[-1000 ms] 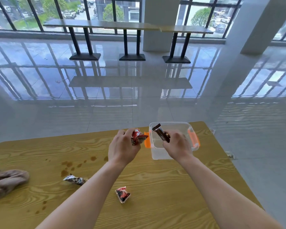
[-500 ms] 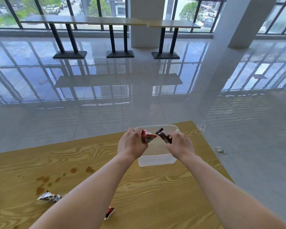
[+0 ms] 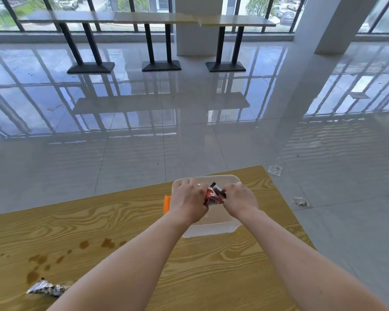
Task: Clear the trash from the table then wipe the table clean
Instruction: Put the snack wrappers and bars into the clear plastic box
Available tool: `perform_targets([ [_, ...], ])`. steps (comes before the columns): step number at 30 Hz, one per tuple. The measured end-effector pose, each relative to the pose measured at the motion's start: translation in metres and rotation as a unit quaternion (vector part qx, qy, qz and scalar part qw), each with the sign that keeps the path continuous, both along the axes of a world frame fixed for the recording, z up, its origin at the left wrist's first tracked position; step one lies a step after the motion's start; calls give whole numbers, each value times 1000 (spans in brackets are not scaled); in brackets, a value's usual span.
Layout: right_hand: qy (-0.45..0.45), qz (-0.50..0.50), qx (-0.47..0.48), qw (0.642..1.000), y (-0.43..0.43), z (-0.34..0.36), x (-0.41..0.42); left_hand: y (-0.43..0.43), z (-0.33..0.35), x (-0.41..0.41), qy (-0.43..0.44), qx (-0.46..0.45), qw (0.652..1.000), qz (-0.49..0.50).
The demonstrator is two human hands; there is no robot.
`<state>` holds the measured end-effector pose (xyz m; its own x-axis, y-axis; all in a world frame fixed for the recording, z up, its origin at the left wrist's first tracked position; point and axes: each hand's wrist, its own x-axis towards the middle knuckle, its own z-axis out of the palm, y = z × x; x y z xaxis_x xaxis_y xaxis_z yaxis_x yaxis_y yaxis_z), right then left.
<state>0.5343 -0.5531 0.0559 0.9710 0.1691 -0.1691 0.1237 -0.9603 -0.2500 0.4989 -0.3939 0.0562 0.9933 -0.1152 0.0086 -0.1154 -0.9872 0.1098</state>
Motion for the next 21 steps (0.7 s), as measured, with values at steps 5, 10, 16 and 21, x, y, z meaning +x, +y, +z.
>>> perform_targets([
  [5, -20, 12, 23, 999, -2, -12, 7, 1, -12, 6, 31, 30, 999, -8],
  [10, -27, 9, 63, 998, -3, -21, 3, 10, -18, -1, 13, 14, 1000, 0],
  [16, -22, 9, 66, 998, 3, -17, -7, 25, -12, -20, -14, -45, 999, 25],
  [21, -34, 14, 93, 995, 15, -6, -22, 47, 1, -42, -23, -86, 994, 61],
])
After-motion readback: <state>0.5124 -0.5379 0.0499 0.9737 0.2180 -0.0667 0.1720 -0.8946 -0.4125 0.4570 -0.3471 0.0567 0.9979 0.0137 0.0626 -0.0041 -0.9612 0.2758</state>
